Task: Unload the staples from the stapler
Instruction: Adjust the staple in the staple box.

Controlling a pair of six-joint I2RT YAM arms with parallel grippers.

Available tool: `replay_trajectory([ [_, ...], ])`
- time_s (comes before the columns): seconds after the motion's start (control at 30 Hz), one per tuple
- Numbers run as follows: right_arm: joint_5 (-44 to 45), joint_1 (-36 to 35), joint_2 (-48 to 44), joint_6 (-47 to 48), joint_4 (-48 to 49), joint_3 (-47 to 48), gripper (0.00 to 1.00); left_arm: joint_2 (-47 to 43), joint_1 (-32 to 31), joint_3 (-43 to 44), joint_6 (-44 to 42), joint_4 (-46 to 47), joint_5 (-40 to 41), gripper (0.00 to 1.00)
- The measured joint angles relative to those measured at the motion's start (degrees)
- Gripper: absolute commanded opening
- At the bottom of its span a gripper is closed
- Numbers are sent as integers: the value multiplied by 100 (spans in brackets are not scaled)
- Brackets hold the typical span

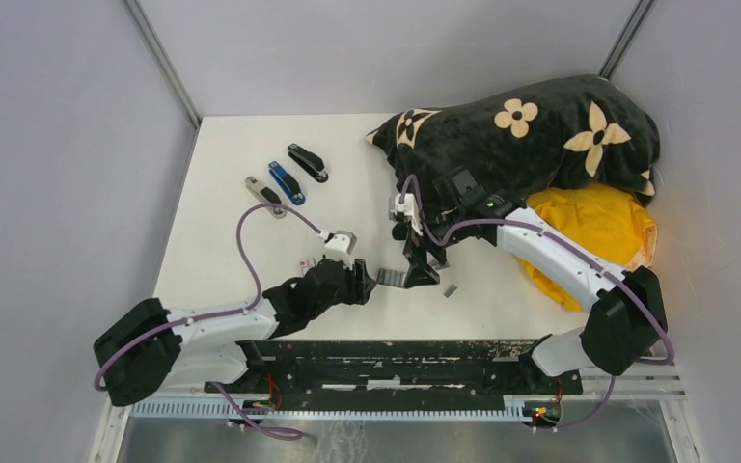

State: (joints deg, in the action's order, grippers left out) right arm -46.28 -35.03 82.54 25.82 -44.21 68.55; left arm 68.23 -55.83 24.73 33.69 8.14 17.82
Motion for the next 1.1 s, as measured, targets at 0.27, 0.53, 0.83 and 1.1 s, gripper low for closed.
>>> replay_trajectory([
  [0.27, -450, -79, 807, 2216, -164, -26, 100, -1027, 817, -1088, -343, 1635, -402, 67],
  [0.53, 168, -529, 1375, 2013, 822, -131, 93, -1517, 901, -2035, -424, 2662, -444, 43],
  [0.83, 710, -612, 1958, 1502, 1163, -129, 93, -1200, 916, -2116, -153, 3025, -688, 39],
  [1.1, 800, -612, 2291, 1318, 1259, -31, 94, -387, 916, -2164, 284, 3311, -933, 37],
])
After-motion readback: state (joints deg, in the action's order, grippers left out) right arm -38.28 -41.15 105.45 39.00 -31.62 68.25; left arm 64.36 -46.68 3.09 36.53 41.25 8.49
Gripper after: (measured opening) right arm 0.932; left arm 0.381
